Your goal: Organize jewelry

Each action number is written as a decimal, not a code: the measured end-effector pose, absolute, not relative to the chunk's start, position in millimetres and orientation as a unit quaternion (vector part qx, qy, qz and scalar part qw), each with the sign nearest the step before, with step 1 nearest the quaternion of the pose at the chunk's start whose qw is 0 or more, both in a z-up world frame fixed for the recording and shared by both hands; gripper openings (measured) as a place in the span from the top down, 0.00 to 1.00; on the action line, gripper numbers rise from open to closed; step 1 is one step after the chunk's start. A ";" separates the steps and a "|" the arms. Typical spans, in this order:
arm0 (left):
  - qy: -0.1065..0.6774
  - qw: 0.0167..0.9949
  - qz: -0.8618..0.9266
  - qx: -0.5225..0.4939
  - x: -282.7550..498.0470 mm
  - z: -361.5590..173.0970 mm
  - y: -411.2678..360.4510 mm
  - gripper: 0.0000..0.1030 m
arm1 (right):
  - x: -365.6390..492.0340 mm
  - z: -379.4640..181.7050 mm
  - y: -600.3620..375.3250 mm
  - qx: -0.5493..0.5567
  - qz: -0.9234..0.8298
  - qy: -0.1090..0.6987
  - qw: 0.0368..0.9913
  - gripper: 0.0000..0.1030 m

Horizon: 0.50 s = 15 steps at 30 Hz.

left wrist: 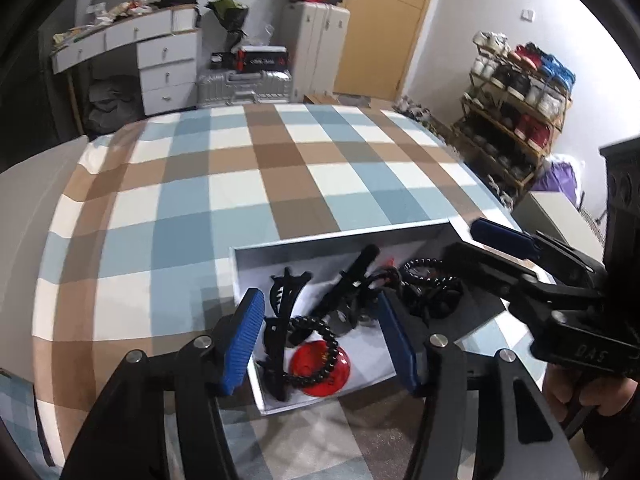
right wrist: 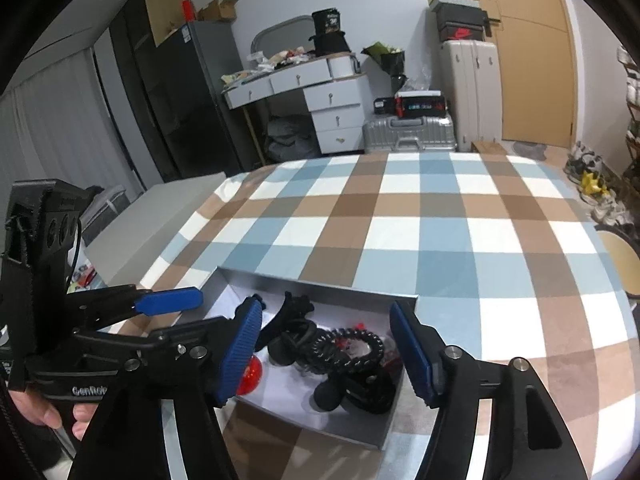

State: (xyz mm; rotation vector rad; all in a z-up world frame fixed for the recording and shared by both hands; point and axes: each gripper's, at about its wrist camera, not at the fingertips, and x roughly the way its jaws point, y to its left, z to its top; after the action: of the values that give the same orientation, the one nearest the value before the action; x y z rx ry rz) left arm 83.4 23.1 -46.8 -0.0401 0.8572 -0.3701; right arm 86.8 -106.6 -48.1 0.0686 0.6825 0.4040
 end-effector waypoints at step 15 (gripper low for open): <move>0.327 0.935 -0.123 -0.052 71.4 -24.3 43.8 0.36 | 61.6 -21.5 -113.3 0.044 0.173 0.261 0.949 0.10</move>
State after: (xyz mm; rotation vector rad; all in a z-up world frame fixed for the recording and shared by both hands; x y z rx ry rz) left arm 71.4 43.8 -24.3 -0.1060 0.6687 -0.2521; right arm 61.6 -113.3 -21.5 0.0889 0.5320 0.3520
